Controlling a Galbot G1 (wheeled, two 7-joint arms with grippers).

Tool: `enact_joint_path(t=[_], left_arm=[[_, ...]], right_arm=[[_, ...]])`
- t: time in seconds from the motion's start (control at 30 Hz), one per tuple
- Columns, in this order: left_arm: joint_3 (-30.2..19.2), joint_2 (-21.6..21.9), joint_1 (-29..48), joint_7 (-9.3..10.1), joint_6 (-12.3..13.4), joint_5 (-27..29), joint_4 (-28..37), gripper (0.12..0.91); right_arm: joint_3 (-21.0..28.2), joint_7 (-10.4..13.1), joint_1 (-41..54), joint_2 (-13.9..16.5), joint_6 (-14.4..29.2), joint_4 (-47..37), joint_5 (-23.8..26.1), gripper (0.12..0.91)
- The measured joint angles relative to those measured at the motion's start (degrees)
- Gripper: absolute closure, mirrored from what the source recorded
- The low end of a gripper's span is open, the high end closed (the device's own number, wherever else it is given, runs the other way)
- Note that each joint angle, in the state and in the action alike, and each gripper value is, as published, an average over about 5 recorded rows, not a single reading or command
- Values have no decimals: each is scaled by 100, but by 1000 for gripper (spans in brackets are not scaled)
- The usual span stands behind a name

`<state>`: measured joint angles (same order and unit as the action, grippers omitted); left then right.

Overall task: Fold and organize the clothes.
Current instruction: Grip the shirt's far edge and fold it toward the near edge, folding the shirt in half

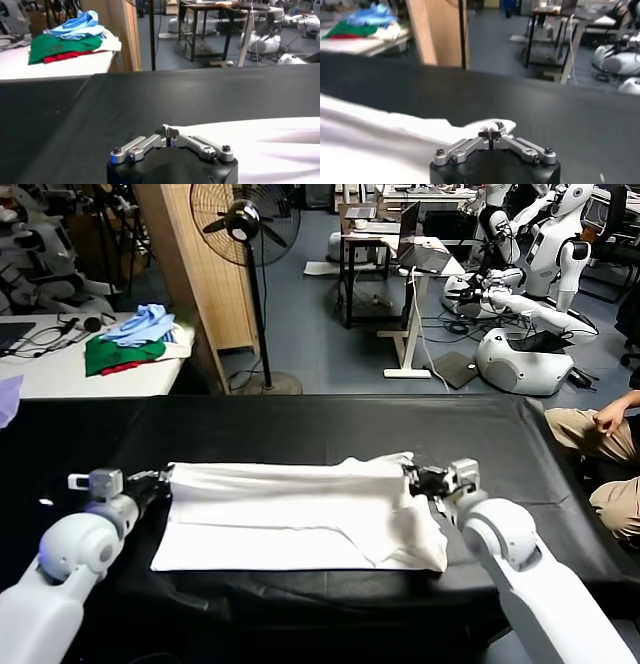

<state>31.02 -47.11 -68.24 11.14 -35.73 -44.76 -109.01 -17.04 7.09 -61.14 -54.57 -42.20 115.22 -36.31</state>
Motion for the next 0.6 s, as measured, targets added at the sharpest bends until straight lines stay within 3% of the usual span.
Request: enact_joint_path(t=[0.5, 0.6], left_arm=[[576, -14, -1387, -33, -71, 310, -746, 902], [591, -70, -1536, -44, -121, 377, -801, 902]], right_arm=[[-64, 43, -777, 179, 1, 359, 210, 900], [-139, 17, -881, 196, 1, 434, 204, 829]])
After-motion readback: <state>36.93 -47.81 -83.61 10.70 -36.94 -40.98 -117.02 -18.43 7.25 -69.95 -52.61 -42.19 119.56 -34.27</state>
